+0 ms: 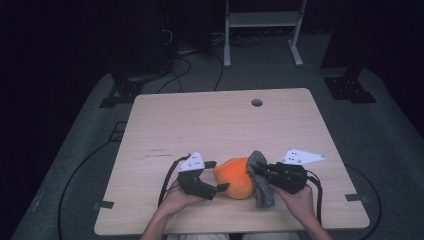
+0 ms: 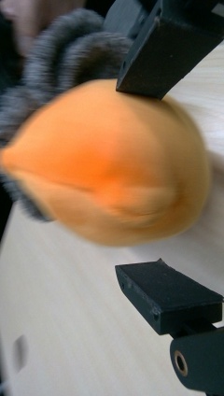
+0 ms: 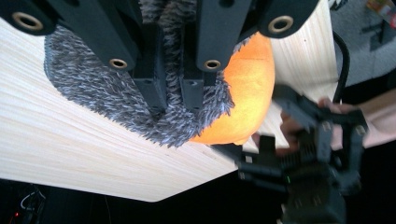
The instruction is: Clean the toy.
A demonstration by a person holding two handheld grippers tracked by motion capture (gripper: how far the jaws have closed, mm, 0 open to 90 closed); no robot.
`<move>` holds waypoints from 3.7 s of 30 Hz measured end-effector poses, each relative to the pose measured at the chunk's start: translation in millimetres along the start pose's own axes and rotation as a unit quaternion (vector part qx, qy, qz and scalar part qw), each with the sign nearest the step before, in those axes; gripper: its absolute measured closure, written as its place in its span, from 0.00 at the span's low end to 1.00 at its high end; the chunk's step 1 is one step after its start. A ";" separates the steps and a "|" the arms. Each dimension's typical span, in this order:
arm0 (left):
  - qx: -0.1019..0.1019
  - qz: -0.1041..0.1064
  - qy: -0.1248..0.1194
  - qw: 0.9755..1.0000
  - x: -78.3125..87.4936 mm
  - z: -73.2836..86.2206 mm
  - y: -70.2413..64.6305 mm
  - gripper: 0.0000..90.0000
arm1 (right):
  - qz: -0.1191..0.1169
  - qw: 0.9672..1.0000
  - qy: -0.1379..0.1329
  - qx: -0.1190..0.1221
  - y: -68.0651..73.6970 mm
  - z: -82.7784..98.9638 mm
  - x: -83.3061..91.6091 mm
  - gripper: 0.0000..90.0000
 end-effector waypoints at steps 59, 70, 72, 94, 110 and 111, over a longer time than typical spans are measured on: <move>-0.121 -0.044 0.010 0.992 -15.9 -7.5 -42.1 0.46 | -0.030 0.997 0.025 0.060 15.3 -12.0 7.6 0.91; -0.132 -0.031 0.012 0.991 -19.7 -5.1 -46.2 0.43 | -0.040 0.999 0.020 0.026 0.3 -2.0 14.7 0.91; -0.128 -0.027 0.016 0.991 -18.6 -2.8 -45.2 0.44 | -0.040 0.998 0.023 0.032 1.1 -2.3 12.6 0.91; -0.157 -0.033 0.024 0.987 -21.5 -3.3 -50.8 0.43 | -0.036 0.997 0.063 -0.007 -20.6 11.9 13.8 0.91; -0.171 -0.050 0.027 0.984 -22.6 -4.1 -51.7 0.44 | -0.037 0.997 0.064 0.000 -15.6 5.1 4.4 0.92; -0.171 -0.050 0.027 0.984 -22.6 -4.1 -51.7 0.44 | -0.036 0.997 0.062 -0.012 -20.7 8.3 6.3 0.92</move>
Point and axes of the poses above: each handheld gripper's, and its own axes: x roughly backward along the jaws, z roughly out of its underside, y roughly to its left, the point moved 8 cm from there along -x, roughly forward along the jaws, and after that the axes turned 11 degrees about y, right-handed, at the moved point
